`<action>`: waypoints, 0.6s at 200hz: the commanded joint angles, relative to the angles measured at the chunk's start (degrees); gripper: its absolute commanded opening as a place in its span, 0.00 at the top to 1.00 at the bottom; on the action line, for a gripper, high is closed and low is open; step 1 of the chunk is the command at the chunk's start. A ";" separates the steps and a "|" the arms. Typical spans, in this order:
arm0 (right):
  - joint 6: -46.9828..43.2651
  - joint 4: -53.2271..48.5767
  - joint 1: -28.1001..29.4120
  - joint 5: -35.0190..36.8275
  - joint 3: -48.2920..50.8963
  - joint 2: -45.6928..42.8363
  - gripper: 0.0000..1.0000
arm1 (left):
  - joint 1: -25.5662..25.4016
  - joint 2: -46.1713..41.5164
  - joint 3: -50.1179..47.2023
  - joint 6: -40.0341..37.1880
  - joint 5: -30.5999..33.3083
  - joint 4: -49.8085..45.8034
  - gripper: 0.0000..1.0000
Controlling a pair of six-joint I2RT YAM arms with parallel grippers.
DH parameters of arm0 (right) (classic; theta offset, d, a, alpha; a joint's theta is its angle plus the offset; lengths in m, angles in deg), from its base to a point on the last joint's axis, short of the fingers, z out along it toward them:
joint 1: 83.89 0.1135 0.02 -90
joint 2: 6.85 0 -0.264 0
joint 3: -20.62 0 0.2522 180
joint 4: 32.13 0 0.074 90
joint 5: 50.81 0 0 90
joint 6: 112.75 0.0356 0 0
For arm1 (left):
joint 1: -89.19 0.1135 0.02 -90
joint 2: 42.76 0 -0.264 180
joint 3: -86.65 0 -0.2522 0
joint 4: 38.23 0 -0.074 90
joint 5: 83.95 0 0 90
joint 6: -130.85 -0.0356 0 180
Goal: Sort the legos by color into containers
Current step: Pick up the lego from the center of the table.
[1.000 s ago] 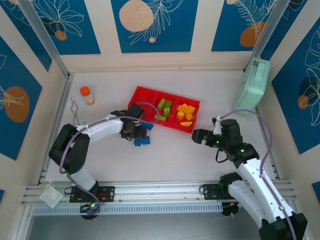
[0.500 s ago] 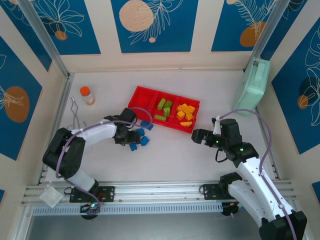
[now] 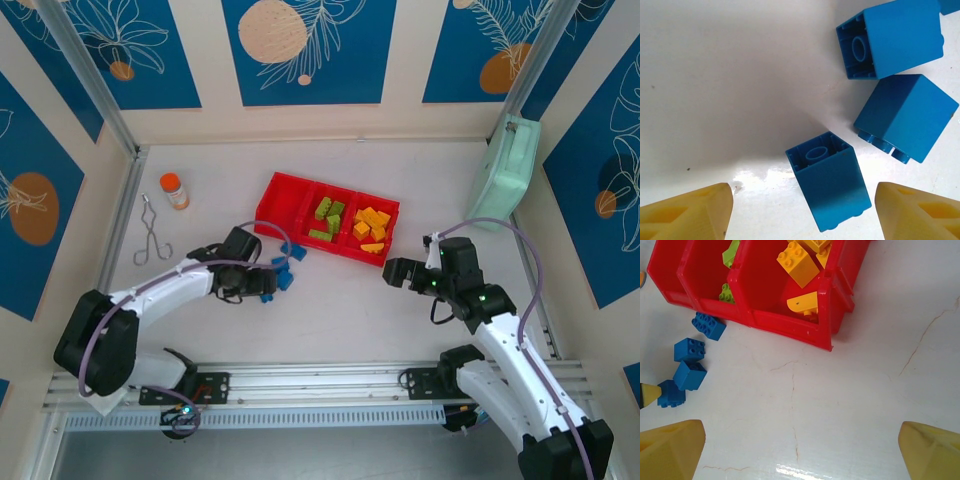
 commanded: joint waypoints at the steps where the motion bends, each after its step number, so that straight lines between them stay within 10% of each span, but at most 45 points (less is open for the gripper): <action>1: 0.54 -0.40 0.03 -0.18 0.50 -0.10 0.01 | -0.32 1.32 -0.64 1.60 -2.39 2.23 0.26; 120: 0.57 -0.39 -0.01 -0.10 0.66 0.52 0.01 | -0.66 4.97 -0.77 2.61 0.53 1.00 0.51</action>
